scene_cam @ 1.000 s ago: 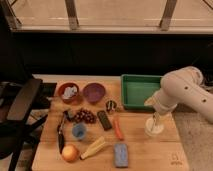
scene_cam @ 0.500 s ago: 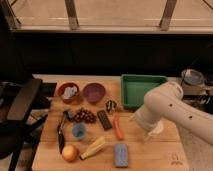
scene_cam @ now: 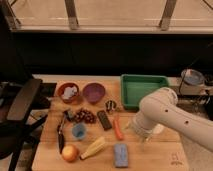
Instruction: Place sponge in metal cup
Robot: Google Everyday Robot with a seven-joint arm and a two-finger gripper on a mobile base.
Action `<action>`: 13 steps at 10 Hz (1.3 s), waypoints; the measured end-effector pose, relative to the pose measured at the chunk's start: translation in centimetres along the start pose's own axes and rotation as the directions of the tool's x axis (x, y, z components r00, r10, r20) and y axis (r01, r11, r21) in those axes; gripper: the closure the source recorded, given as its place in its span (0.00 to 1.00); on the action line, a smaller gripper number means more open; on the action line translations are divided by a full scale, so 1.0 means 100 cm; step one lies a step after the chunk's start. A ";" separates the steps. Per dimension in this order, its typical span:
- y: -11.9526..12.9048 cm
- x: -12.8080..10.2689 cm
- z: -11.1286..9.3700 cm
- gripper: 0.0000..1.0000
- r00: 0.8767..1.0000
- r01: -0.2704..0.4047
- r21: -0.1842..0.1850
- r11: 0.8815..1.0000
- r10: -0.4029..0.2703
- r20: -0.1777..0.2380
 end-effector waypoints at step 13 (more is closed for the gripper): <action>0.002 -0.039 0.123 0.35 0.924 0.361 -0.122 0.924 -0.337 0.182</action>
